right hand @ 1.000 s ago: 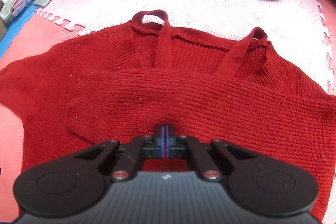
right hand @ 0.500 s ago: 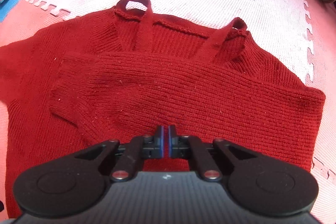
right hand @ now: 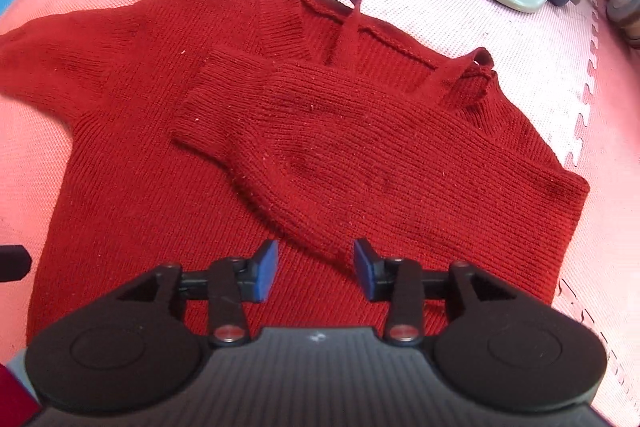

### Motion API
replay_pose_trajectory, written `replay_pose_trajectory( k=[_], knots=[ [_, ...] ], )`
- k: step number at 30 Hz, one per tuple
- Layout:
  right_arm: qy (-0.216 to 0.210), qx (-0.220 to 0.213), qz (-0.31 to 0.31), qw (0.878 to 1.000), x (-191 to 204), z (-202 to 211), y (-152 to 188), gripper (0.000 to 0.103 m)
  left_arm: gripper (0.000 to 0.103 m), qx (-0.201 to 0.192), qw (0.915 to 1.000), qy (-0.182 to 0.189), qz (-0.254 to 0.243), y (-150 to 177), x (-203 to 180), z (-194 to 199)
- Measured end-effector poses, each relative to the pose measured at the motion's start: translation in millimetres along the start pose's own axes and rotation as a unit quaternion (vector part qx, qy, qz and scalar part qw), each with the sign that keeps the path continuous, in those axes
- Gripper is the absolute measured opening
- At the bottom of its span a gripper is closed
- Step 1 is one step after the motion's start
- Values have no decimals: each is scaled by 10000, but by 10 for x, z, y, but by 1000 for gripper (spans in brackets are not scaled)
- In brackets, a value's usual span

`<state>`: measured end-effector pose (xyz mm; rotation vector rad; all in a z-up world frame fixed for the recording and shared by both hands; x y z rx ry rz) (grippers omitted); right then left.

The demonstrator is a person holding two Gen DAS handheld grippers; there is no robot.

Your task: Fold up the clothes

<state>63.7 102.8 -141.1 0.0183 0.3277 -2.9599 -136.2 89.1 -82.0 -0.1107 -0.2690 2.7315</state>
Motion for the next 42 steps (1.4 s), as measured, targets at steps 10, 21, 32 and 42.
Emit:
replay_pose_trajectory(
  k=[10,21,32,42],
  knots=[
    [-374,-214,678,9968,502,722,76,55,76,-127,9981,-236,548,326,58,445],
    [-599,-807,915,9907,752,1527,353,60,76,-646,9904,-422,1144,810,-4,1259],
    [-434,-1192,669,9897,861,2116,710,65,76,-1011,9872,-234,1210,1302,-124,1731],
    [-409,-1147,919,9883,1249,2179,658,65,76,-1335,9768,-407,1625,1565,239,1940]
  ],
)
Point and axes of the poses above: each gripper's, at about its wrist camera, not at the fingertips, and z roughly against the way its jaws point, x to its left, y to its underside, the point moved 3 cm from there along -z, roughly the way its jaws point, and after that the axes turned 4 degrees about -y, right-handed, at the moved point
